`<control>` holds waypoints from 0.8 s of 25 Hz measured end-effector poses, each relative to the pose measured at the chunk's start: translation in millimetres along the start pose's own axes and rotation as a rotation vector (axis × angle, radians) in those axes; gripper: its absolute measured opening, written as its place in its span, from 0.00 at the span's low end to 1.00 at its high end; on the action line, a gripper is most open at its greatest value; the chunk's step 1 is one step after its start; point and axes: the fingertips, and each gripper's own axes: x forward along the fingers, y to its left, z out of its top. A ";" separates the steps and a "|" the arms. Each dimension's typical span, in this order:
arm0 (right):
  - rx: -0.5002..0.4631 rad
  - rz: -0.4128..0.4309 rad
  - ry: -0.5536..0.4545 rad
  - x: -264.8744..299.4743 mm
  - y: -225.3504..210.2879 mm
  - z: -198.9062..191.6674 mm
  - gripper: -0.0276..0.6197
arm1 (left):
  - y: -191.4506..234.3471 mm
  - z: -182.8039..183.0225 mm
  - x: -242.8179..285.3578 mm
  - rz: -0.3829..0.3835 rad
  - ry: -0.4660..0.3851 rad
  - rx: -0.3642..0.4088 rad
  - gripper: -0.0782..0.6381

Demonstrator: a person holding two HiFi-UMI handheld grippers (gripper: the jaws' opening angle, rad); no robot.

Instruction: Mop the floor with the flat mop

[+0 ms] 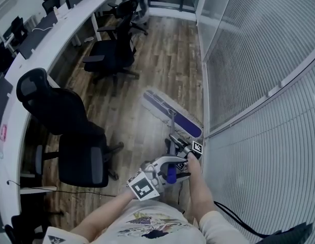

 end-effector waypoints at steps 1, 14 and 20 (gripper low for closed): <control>0.001 0.003 -0.004 4.0 2.9 3.7 0.33 | 6.2 -1.0 1.0 0.004 0.002 -0.003 0.35; 0.010 -0.035 -0.018 -7.0 -16.6 6.1 0.31 | -22.9 -24.6 -0.4 -0.070 0.128 0.019 0.35; 0.010 -0.076 -0.009 -40.2 -40.8 -22.0 0.29 | -78.2 -29.1 -9.7 -0.087 0.200 0.036 0.35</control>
